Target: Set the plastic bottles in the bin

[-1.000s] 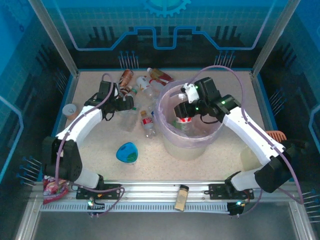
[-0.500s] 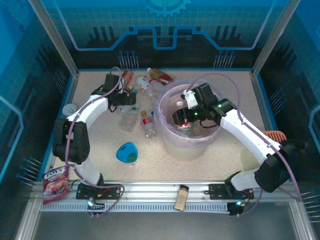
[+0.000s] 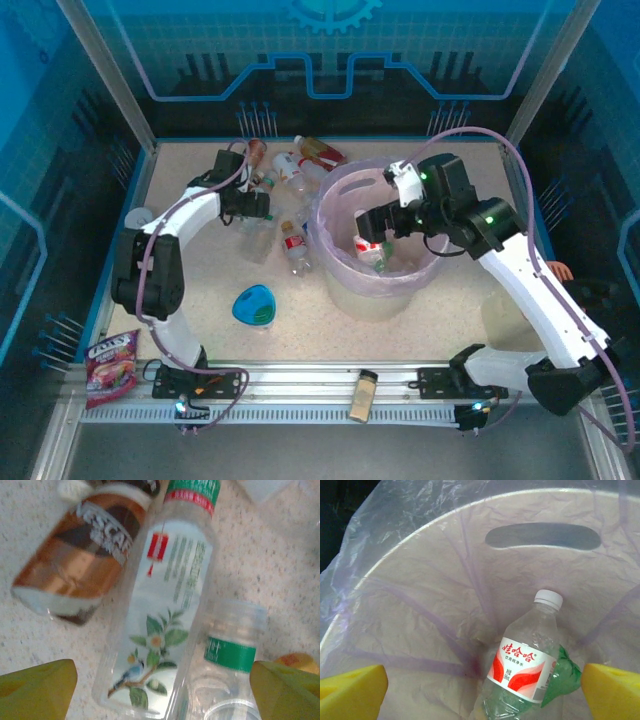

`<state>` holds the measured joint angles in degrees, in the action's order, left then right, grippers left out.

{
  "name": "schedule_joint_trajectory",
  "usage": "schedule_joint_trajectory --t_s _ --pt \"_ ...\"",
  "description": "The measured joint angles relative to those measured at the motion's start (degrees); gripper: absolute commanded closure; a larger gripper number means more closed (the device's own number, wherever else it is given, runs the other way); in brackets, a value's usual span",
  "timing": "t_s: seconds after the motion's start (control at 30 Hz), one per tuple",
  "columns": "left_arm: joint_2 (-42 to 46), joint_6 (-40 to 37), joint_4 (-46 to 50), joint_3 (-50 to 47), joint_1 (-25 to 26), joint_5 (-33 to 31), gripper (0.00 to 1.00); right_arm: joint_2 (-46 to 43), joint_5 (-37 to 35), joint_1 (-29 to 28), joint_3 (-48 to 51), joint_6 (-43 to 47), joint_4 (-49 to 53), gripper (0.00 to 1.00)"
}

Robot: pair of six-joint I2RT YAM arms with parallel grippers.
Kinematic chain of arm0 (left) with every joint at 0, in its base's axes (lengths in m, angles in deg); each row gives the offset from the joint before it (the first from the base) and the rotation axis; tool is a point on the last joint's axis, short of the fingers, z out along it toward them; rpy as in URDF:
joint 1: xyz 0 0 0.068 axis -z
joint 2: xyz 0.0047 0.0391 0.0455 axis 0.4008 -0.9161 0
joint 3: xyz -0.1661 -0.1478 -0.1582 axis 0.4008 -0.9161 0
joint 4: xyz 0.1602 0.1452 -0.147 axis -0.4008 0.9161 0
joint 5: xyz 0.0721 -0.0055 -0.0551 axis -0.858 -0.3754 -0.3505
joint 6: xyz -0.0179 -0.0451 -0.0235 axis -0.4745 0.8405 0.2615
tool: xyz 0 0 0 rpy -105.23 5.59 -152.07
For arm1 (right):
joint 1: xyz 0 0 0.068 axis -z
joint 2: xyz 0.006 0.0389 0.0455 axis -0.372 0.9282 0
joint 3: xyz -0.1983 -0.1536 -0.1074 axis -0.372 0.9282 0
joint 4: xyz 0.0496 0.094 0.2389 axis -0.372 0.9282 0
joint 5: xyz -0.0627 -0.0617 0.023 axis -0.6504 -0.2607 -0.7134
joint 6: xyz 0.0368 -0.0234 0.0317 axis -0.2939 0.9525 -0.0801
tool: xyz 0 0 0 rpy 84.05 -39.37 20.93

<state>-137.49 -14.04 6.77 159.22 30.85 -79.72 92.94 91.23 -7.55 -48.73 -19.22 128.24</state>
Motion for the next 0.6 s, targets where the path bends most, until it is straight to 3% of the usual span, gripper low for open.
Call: schedule_joint_trajectory --t_s 0.3,0.6 --pt "14.9 4.6 3.5 -12.9 1.7 5.2 0.07 -0.6 -0.5 2.4 0.0 -0.5 0.3 0.0" --pt "8.3 6.1 3.9 -15.1 5.2 6.2 0.05 -1.5 -0.3 2.6 0.6 -1.2 -0.6 0.0"
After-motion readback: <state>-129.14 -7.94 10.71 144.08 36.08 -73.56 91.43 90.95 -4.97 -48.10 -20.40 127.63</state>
